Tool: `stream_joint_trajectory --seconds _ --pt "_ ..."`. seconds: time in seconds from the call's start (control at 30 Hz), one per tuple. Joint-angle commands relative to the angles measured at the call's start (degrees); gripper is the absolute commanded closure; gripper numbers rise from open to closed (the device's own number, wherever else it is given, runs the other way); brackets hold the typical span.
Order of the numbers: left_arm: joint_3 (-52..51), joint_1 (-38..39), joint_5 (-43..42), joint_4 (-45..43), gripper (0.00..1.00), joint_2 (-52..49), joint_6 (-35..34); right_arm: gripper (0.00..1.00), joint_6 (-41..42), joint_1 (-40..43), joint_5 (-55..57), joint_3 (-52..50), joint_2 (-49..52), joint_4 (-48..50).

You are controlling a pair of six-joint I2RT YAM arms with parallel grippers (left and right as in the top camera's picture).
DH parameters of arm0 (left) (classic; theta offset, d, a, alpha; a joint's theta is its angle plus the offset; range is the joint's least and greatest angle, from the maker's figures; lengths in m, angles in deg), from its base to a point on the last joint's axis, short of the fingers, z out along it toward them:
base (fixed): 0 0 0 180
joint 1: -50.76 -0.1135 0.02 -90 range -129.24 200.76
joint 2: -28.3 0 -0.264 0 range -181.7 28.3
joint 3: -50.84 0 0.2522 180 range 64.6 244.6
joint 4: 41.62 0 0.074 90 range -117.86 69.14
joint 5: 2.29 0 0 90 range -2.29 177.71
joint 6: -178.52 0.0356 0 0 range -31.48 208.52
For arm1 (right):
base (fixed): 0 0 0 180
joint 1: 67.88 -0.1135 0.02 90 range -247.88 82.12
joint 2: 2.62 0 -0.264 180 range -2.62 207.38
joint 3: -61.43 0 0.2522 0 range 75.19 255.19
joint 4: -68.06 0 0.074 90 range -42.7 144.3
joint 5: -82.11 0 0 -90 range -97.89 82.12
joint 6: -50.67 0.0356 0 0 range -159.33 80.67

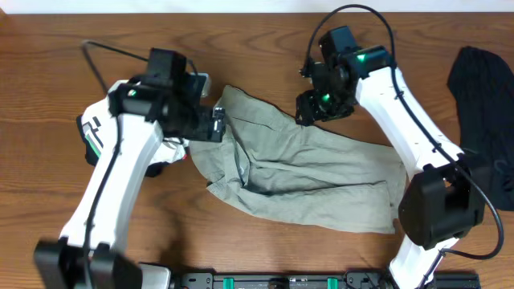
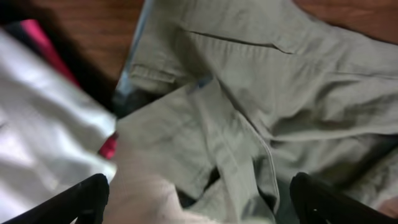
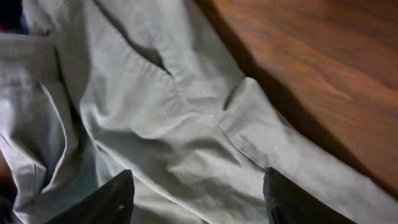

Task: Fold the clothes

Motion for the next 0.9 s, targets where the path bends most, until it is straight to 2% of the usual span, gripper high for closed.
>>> stream_joint_trajectory --seconds 0.0,0.17,0.3,0.4,0.47,0.53,0.63,0.67,0.73,0.87 --pt "0.7 1.0 -2.8 -1.7 0.05 -3.6 1.0 0.33 6.9 2.0 1.9 0.1 -1.0 -0.2" --pt "0.7 3.2 -3.8 -3.8 0.06 -7.7 1.0 0.32 11.2 4.4 2.0 0.1 -1.0 -1.1" --pt "0.7 4.7 -3.8 -5.4 0.07 -10.5 1.0 0.33 11.3 6.0 1.9 0.1 -1.0 -2.2" --pt "0.7 5.2 -3.7 -6.8 0.14 -12.5 1.0 0.34 11.2 6.7 2.0 0.1 -1.0 -3.0" --pt "0.7 5.2 -3.7 -7.1 0.21 -13.6 1.0 0.35 11.2 7.1 2.0 0.1 -1.0 -3.4" --pt "0.7 5.2 -3.5 -7.2 0.34 -14.1 1.0 0.36 11.2 7.4 2.0 0.1 -1.0 -3.6" --pt "0.7 5.2 -2.3 -7.1 0.65 -13.9 1.0 0.36 11.2 7.8 2.0 0.1 -1.0 -3.6" --pt "0.7 5.2 -1.8 -6.9 0.79 -13.7 1.0 0.36 11.3 8.1 2.3 0.1 -1.0 -3.6" --pt "0.9 5.1 -0.7 -5.7 0.93 -12.9 1.0 0.36 11.3 8.5 3.0 0.1 -1.0 -3.8" --pt "2.6 4.9 4.7 -1.9 0.94 -8.6 -0.8 0.36 11.3 9.4 4.6 0.1 -1.0 -4.5"
